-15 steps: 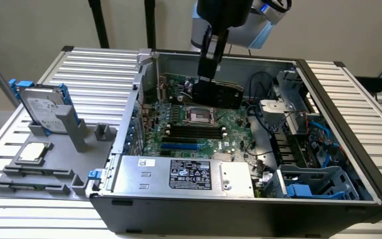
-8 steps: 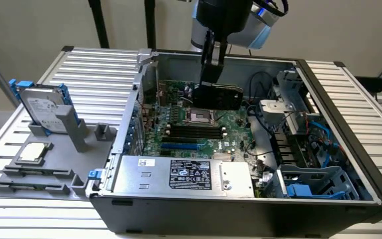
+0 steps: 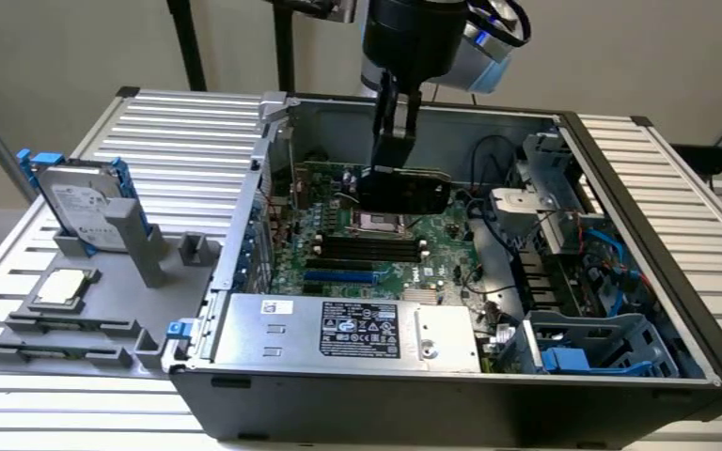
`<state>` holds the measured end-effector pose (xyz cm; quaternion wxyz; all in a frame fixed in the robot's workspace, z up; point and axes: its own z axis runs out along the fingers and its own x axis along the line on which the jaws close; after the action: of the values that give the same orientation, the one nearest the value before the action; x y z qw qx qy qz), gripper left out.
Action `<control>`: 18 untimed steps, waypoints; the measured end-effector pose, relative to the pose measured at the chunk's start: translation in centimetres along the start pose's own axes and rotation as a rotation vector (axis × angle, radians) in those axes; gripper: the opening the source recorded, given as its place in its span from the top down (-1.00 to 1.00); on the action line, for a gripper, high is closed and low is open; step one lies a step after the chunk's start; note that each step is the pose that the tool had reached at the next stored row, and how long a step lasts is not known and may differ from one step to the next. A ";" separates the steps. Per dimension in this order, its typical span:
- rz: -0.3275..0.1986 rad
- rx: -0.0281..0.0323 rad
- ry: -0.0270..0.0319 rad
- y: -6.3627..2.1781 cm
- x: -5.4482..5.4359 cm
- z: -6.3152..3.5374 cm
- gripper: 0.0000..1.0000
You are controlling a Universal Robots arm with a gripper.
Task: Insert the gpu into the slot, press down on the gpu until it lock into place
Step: 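Insert the gpu into the slot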
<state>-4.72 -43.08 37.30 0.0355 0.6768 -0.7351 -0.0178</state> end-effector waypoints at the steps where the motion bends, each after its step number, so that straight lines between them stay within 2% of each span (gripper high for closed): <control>1: 0.001 0.0000 -0.0001 0.14 0.0 0.19 0.48; 4: 0.003 -0.0001 -0.0003 0.58 0.2 0.78 0.48; 11: 0.004 -0.0002 -0.0013 0.95 1.0 2.08 0.48; 15: 0.004 -0.0006 -0.0060 1.20 1.4 2.74 0.48; 18: 0.004 -0.0010 -0.0122 1.24 1.7 3.19 0.48</control>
<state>-6.33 -44.73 34.26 0.0314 0.6754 -0.7365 -0.0223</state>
